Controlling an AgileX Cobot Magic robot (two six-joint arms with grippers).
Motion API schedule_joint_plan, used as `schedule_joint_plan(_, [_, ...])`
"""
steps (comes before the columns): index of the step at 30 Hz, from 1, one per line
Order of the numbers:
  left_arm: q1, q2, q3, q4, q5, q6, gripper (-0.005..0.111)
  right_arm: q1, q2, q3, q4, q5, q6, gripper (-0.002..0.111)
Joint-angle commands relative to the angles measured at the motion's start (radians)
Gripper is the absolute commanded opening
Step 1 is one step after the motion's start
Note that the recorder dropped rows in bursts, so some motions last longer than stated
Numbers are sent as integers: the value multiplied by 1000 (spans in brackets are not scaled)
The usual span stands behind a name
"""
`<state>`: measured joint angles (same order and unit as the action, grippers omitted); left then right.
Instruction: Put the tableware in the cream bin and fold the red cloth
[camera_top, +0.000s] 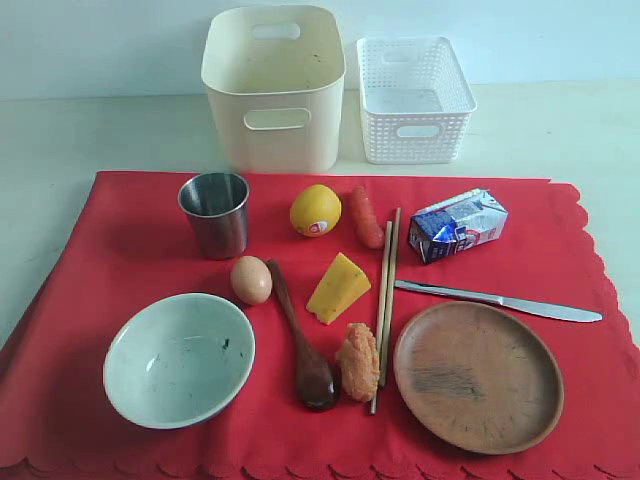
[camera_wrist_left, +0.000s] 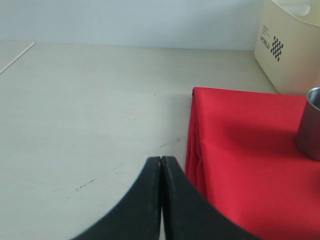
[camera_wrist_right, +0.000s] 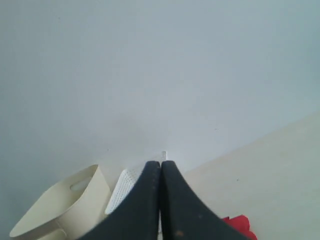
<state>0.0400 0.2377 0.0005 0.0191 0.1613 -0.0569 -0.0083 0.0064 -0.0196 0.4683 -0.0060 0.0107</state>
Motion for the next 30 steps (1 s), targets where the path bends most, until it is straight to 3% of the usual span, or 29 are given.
schedule_joint_plan(1, [-1,8,-1,-5,-7,0,1,-3,-6,2,-1,-21,-55,0])
schedule_joint_plan(7, [-1,8,-1,-5,-7,0,1,-3,65,0,-1,37,-88,0])
schedule_joint_plan(20, [-1,8,-1,-5,-7,0,1,8,633,-106,27,66,-100,0])
schedule_joint_plan(30, [-1,8,-1,-5,-7,0,1,341,1003,-239,27,66,-204,0])
